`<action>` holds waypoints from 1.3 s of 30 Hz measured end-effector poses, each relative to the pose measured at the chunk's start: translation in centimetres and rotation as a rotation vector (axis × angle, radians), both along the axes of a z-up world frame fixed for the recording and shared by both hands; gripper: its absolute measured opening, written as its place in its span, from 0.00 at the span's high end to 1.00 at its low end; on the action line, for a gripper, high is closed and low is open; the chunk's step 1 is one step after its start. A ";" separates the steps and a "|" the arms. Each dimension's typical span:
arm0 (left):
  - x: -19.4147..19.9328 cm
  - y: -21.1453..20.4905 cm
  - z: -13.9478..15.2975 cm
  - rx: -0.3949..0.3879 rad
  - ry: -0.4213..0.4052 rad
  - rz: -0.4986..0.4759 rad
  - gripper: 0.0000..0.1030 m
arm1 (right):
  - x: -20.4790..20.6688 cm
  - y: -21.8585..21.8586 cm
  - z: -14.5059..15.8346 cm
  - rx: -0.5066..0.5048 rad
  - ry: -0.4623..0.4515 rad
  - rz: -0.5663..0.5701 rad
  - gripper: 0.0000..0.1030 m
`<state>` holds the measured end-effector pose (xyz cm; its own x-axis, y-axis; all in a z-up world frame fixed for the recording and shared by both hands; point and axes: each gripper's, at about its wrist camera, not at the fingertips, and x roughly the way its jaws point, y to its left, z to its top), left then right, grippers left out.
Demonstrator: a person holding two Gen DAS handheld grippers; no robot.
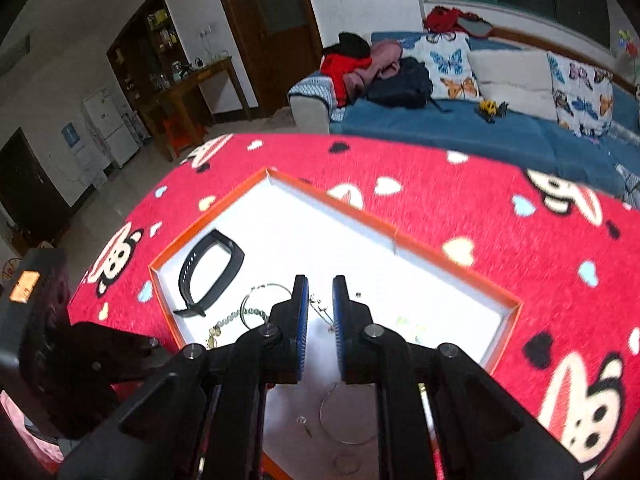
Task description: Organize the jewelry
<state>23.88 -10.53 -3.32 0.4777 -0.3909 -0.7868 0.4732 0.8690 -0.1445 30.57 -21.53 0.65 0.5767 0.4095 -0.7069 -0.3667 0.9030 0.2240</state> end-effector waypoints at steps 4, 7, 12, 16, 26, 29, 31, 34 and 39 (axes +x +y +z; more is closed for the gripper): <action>0.2 0.2 0.0 0.003 0.002 0.009 0.91 | -0.2 0.1 -0.9 0.009 0.029 0.004 0.86; 0.1 0.3 0.1 0.004 0.002 0.014 0.89 | -0.5 0.0 -0.9 0.005 0.035 0.001 0.82; -0.5 1.0 0.8 0.003 -0.025 0.044 0.52 | -1.9 -0.6 -0.1 0.008 0.021 -0.012 0.79; -1.4 1.9 1.6 -0.008 -0.046 0.060 0.49 | -3.8 -1.1 0.4 -0.013 -0.007 -0.034 0.74; -4.5 4.4 2.6 0.004 -0.074 0.130 0.47 | -8.1 -1.4 0.6 0.007 -0.043 -0.077 0.61; -5.6 5.2 2.8 0.016 -0.094 0.155 0.44 | -9.1 -1.2 0.3 0.010 -0.047 -0.096 0.59; -6.2 5.7 2.9 0.013 -0.096 0.167 0.44 | -9.9 -0.8 0.0 0.004 -0.053 -0.098 0.58; -6.9 6.4 2.8 0.008 -0.097 0.187 0.41 | -11.0 -0.2 -0.3 -0.028 -0.073 -0.111 0.58; -8.2 7.3 2.8 0.033 -0.127 0.217 0.28 | -13.0 0.4 -0.6 -0.041 -0.108 -0.135 0.58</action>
